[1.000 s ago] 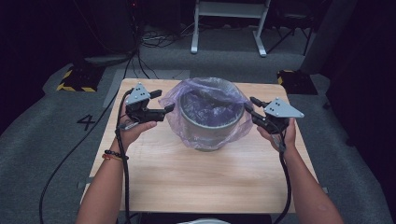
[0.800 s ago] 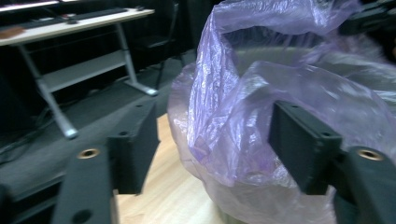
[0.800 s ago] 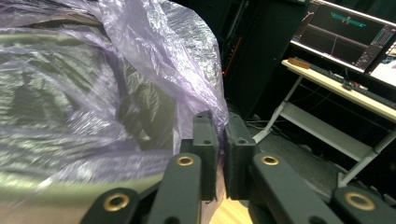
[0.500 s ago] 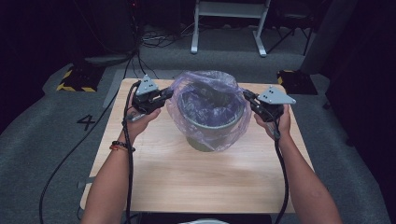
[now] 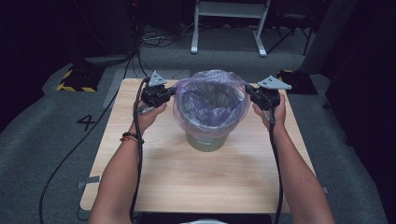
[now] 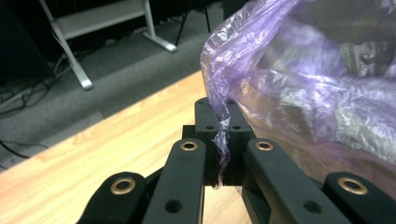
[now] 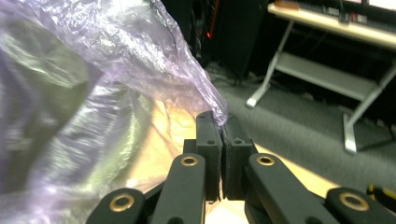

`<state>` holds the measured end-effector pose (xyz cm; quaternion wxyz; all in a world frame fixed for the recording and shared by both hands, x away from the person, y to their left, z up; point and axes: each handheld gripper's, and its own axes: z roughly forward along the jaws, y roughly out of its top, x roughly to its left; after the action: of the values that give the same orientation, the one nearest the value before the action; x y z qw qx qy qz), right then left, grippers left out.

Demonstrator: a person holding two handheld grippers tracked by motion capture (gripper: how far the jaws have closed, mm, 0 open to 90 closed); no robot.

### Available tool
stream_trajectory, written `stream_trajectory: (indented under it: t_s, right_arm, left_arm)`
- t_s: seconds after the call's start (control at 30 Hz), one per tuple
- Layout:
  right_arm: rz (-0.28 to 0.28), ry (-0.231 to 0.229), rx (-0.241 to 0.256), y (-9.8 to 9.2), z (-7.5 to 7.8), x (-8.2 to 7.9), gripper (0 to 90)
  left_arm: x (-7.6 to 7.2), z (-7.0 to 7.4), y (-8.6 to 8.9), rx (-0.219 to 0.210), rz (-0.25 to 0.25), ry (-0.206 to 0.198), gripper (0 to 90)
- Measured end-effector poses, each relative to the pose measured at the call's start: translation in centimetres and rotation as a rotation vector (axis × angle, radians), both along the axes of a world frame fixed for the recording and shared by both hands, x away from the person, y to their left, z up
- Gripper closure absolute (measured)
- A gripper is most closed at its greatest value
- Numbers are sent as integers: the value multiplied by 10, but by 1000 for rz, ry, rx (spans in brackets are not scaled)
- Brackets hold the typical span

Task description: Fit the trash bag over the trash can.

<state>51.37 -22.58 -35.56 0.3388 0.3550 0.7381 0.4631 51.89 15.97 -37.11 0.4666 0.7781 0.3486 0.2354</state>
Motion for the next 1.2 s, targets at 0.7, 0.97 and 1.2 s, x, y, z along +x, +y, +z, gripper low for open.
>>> stream_trajectory:
  t_s: [0.7, 0.97, 1.2]
  right_arm:
    - [18, 246, 61, 4, -51, 28, 886]
    - [20, 322, 95, 6, -59, 34, 900]
    - [36, 371, 84, 8, -69, 34, 900]
  left_arm:
    - [19, -35, -28, 28, -34, 130, 884]
    - [23, -45, -32, 7, -34, 196, 882]
    - [24, -54, -34, 33, -44, 238, 871]
